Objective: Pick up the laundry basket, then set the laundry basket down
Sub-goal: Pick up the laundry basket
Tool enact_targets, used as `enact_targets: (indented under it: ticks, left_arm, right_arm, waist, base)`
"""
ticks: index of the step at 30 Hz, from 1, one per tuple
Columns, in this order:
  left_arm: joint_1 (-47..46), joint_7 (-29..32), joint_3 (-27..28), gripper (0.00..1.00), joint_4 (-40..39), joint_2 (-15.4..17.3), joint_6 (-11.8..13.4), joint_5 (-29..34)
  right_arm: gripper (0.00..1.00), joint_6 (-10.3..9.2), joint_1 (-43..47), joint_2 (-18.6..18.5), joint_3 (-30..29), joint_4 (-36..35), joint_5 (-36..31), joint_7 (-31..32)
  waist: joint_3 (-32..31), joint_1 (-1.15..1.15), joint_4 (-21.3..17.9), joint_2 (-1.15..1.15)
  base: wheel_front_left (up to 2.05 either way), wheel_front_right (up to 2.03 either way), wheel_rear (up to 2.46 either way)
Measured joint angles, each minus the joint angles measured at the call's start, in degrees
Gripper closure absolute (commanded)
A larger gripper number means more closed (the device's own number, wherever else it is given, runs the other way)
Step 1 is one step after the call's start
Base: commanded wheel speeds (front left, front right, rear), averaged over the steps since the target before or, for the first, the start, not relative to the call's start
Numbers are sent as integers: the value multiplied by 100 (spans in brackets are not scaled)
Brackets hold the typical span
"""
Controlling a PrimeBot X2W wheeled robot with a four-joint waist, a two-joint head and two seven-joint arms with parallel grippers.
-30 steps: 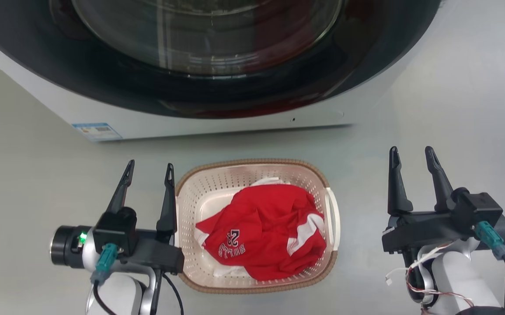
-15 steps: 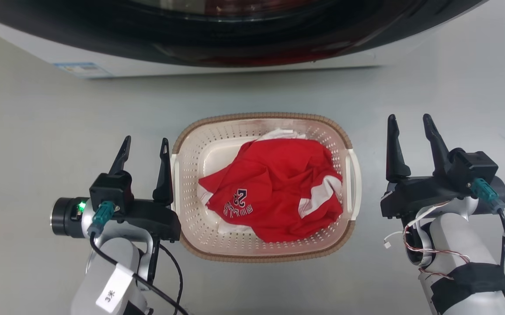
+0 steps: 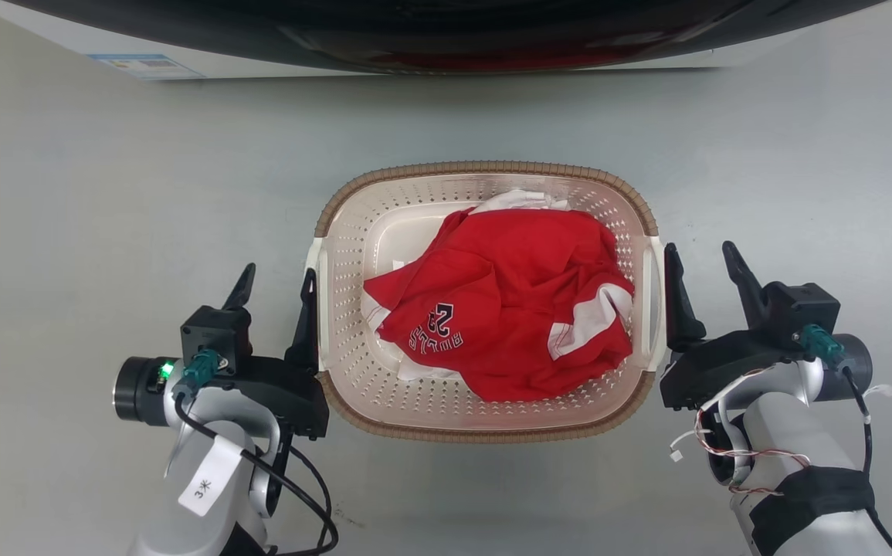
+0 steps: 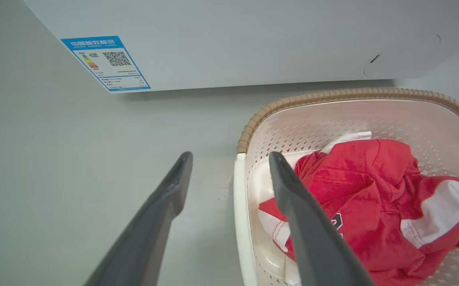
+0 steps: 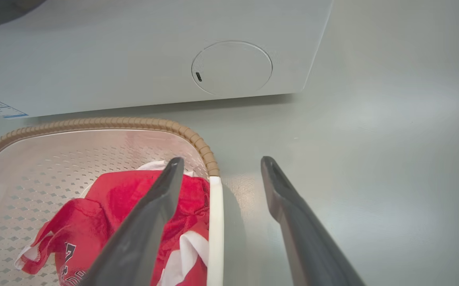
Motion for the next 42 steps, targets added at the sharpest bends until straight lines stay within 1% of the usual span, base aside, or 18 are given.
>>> enact_targets:
  ticks: [5,11,17,24,27,38,42]
  left_arm:
    - [-125,0,-97,0,186,-9,-36,-27]
    - [-240,1,-442,0,353,-19,-48,-328]
    - [-352,1,-673,0,549,-22,-41,-527]
    - [-448,0,-845,0,798,-23,57,-820]
    - [-520,0,-884,0,872,-22,60,-994]
    - [-737,0,-1236,0,1084,-24,114,-1458]
    - [-801,1,-1381,0,1205,-23,151,-1538]
  right_arm:
    - [0,1,-106,0,37,145,12,0]
    - [0,8,-214,0,120,330,122,0]
    - [0,7,-236,0,319,431,305,0]
    - [0,-1,-414,0,509,516,412,0]
    - [0,-2,-468,-1,552,550,490,0]
    - [0,-10,-690,-5,647,914,558,0]
    - [0,-52,-690,-7,705,1056,610,0]
  waist:
    - [80,0,-17,0]
    - [208,0,-52,0]
    - [324,0,-68,0]
    - [455,0,-44,0]
    - [518,0,-30,0]
    - [739,0,34,-1]
    - [772,0,55,-1]
  base:
    - [0,0,0]
    - [0,0,0]
    - [0,0,0]
    - [0,0,0]
    - [0,0,0]
    - [0,0,0]
    - [0,0,0]
